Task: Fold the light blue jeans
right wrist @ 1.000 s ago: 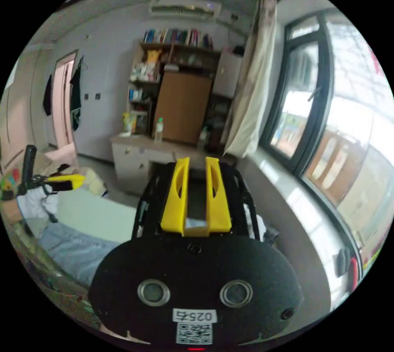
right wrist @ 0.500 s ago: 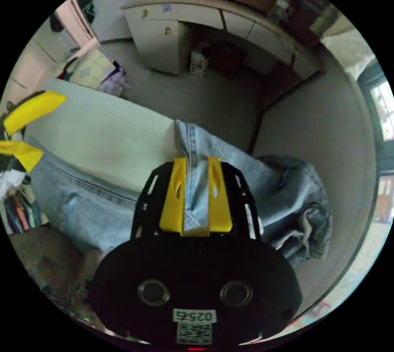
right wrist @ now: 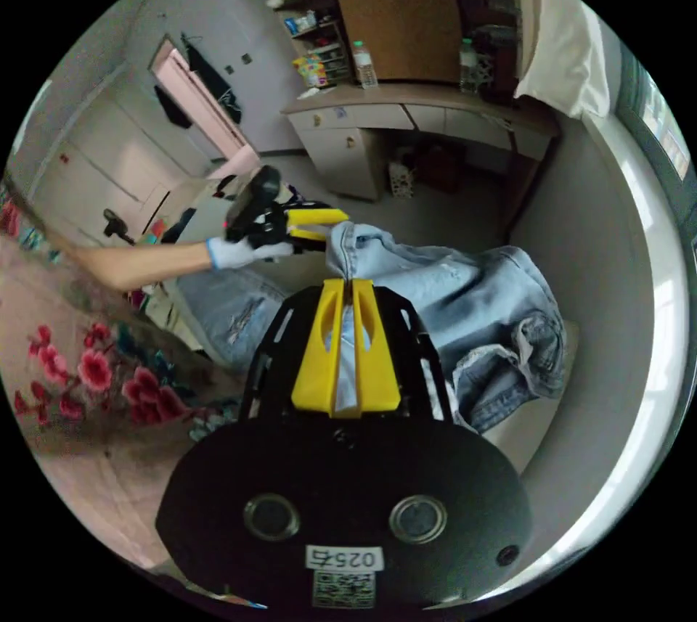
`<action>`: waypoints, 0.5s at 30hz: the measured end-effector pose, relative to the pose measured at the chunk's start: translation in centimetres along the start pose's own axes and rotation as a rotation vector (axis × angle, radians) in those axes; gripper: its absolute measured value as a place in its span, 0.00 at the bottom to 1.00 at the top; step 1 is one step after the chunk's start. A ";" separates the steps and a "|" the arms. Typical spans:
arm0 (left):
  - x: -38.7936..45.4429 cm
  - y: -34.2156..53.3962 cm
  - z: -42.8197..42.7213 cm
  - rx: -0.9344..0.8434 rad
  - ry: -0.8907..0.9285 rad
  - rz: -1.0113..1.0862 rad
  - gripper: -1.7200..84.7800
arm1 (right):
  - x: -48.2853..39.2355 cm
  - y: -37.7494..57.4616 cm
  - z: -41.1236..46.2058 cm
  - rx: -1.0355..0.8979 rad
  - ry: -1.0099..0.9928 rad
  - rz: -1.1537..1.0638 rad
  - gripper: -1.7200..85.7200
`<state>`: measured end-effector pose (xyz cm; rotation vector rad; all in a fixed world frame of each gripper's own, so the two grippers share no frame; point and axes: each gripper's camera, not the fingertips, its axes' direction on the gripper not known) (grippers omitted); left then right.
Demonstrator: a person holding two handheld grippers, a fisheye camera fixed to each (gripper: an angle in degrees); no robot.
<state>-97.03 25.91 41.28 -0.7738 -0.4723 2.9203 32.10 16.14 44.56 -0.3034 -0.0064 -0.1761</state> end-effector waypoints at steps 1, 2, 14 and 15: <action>0.4 -0.3 0.7 -0.010 -0.024 0.052 0.16 | -0.4 0.7 -1.0 -0.015 0.018 -0.039 0.02; 0.6 -0.3 1.2 -0.019 -0.026 0.076 0.16 | -0.6 1.0 -1.4 -0.027 0.025 -0.059 0.02; 5.2 -0.5 6.2 -0.154 -0.249 0.765 0.01 | -3.1 4.0 -2.0 -0.192 0.060 -0.058 0.02; 4.7 -0.2 5.8 -0.160 -0.322 0.706 0.01 | -3.0 3.9 -1.4 -0.202 0.079 -0.014 0.02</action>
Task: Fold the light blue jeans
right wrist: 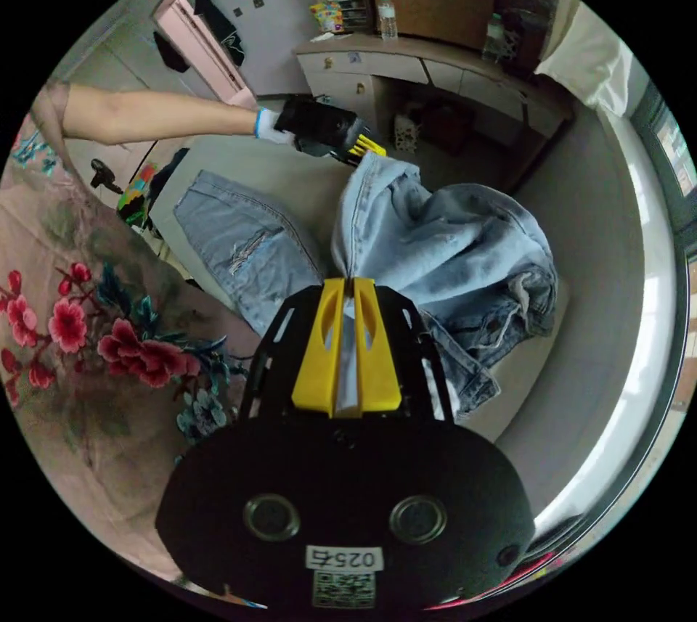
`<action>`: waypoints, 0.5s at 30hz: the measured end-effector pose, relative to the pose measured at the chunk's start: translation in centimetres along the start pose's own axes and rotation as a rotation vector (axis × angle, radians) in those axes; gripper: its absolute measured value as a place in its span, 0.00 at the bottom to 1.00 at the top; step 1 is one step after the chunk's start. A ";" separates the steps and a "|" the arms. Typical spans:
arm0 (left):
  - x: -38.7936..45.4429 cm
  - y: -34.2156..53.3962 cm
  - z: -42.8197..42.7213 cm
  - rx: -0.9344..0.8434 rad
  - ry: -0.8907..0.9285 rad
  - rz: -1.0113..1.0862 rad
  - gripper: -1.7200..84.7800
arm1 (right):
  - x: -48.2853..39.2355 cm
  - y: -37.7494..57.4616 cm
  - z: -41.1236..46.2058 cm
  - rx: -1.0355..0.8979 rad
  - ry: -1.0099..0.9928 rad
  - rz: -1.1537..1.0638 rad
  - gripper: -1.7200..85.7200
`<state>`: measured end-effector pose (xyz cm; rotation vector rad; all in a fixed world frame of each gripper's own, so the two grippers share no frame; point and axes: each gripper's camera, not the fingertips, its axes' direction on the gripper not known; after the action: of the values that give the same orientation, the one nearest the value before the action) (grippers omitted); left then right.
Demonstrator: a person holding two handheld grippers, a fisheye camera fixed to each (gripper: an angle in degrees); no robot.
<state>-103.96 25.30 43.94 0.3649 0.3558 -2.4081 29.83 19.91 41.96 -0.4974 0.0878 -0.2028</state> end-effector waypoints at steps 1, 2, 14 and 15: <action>-0.8 1.1 -0.7 -0.047 -0.049 -0.102 0.01 | 0.1 -0.1 0.5 -0.005 0.021 0.045 0.02; -1.3 1.9 -1.4 -0.066 -0.065 -0.160 0.01 | 0.0 -0.2 0.8 -0.010 0.031 0.055 0.02; 8.8 16.4 -8.5 -0.627 0.185 -0.516 0.00 | -1.7 -1.9 3.6 -0.012 0.102 -0.104 0.01; 10.7 15.8 -7.1 -0.661 0.205 -0.494 0.01 | -1.5 -3.3 3.5 0.044 0.012 -0.081 0.01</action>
<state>-100.38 9.85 31.15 0.2328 1.4269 -2.5286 28.28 19.03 46.71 -0.4566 0.0745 -0.2865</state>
